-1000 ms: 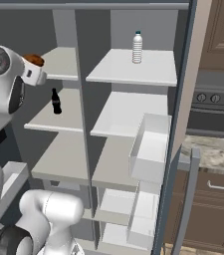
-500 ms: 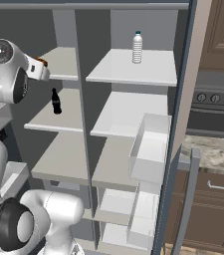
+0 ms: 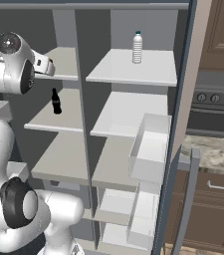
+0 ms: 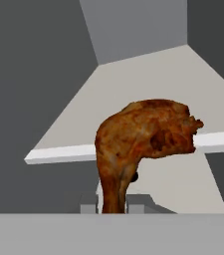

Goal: There's a chicken drumstick in the fridge that needs to be moved to the freezer for freezing. Pick up the chicken drumstick from the fridge, place it on any shelf in the freezer, and close the fridge and freezer doors when done.

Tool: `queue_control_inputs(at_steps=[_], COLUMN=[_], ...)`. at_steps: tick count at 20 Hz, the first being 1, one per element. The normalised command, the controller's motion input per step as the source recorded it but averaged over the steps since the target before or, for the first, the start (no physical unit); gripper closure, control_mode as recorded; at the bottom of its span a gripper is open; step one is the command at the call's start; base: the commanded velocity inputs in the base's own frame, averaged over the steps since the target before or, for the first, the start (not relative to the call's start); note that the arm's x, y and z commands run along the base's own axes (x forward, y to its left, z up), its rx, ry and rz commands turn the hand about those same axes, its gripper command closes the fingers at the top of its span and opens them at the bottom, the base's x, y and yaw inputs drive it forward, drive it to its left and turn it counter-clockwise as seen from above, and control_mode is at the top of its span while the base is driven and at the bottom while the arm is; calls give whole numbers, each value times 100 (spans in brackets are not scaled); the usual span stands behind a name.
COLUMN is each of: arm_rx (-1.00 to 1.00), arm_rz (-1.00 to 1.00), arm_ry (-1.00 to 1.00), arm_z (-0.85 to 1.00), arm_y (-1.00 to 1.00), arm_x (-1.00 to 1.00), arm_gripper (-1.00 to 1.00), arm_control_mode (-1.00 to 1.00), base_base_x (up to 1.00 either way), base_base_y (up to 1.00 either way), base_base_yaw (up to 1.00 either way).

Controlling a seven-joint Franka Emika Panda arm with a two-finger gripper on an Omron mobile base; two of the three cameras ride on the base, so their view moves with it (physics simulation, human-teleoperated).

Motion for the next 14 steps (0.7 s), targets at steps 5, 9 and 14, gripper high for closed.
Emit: queue_control_inputs(at_steps=[5,9,14], arm_rx=[-5,-3,-1], arm_rz=[0,0,0], arm_ry=[0,0,0], arm_z=[-23,-22,-11], arm_y=[0,0,0], arm_x=[41,49,46], arm_gripper=[100,100,100], arm_control_mode=[-100,-100,-100], base_base_x=[0,0,0], base_base_y=[0,0,0], base_base_yaw=[0,0,0])
